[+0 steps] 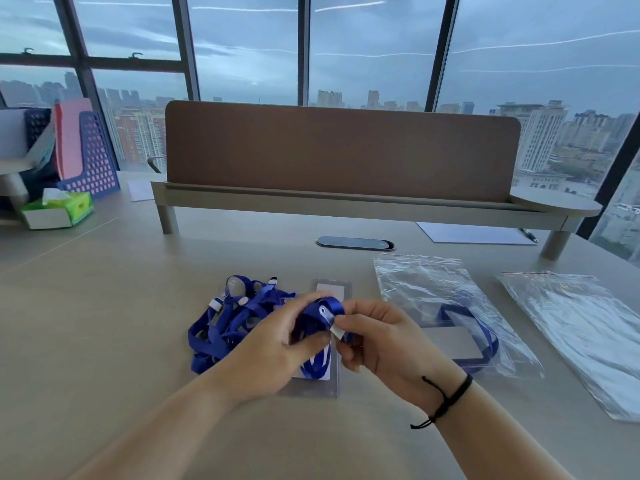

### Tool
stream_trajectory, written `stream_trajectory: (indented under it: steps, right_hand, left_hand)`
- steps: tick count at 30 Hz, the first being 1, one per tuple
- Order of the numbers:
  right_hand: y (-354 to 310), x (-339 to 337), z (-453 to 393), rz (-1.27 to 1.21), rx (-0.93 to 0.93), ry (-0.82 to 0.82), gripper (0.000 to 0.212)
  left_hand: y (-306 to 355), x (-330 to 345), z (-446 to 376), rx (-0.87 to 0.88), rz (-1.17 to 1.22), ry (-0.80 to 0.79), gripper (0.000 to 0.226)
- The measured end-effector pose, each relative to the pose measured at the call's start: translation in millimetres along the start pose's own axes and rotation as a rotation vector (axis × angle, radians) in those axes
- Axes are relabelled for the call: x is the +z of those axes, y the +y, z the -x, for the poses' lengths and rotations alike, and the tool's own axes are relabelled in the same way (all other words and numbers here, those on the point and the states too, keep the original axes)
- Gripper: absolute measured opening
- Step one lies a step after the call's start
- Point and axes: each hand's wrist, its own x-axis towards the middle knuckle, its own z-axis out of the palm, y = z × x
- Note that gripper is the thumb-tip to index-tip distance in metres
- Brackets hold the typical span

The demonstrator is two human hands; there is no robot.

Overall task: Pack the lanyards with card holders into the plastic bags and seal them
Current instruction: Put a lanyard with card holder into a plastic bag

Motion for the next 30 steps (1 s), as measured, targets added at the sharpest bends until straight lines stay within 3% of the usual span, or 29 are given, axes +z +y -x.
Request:
stream_trajectory:
  steps: [2,6,10,14,17,23,30]
  right_hand:
    - [0.9,1.0,-0.2,0.014,0.018,0.036,0.014]
    - [7.0,0.4,-4.3,0.049,0.069,0.161,0.017]
    - [13.5,3.4,-7.3,0.1,0.081,0.228,0.015]
    - [14.1,1.7,-7.9,0.081,0.092,0.256,0.015]
    - [13.4,1.0,-7.8,0.08,0.097,0.265,0.015]
    - [12.1,-2.0,-8.3,0.07,0.085,0.311,0.014]
    - [14.4,-3.5,-8.9,0.169,0.036,0.367,0.011]
  left_hand:
    - [-0.3,1.9,-2.5,-0.055,0.069,0.079,0.028]
    - [4.1,-0.7,-7.0,-0.282,0.563,0.227,0.039]
    - [9.1,-3.8,-7.9,-0.361,0.73,0.207,0.027]
    - [11.9,-13.3,-4.3,-0.389,0.503,0.101,0.003]
    - [12.1,-22.8,-0.1,-0.324,0.282,-0.047,0.025]
    - [8.3,-34.6,-0.1,-0.365,0.234,-0.088,0.053]
    - [4.1,-41.7,2.0,-0.413,0.209,-0.191,0.036]
